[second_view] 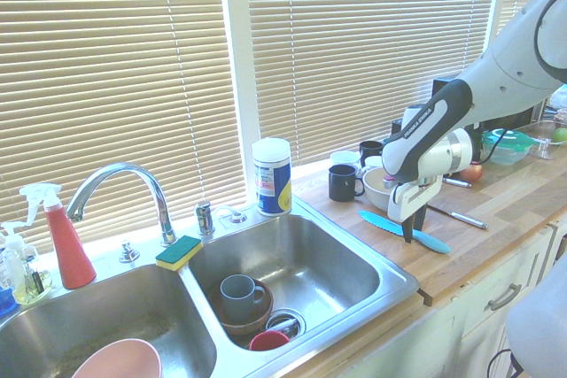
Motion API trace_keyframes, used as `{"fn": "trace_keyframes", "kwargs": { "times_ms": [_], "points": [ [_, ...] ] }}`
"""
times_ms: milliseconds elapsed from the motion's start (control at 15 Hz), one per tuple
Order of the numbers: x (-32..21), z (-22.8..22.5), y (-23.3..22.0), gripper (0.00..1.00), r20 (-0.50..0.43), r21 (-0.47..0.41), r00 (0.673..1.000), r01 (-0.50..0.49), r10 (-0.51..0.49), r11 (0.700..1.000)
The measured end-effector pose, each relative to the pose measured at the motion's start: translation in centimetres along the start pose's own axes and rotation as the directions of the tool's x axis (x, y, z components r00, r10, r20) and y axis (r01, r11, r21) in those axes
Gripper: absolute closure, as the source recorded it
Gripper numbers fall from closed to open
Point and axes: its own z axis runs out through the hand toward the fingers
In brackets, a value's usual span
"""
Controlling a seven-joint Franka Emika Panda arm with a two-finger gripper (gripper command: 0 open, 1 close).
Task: Put the knife into the sink
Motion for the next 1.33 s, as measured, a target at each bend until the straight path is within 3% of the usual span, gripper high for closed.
{"fn": "trace_keyframes", "kwargs": {
  "times_ms": [867,1333],
  "points": [
    [-0.2,-0.2,-0.8,1.00,0.006,0.023,1.000,0.009,-0.009,1.000],
    [-1.3,-5.3,-1.5,1.00,-0.033,0.051,0.999,0.029,-0.027,0.998]
  ]
}}
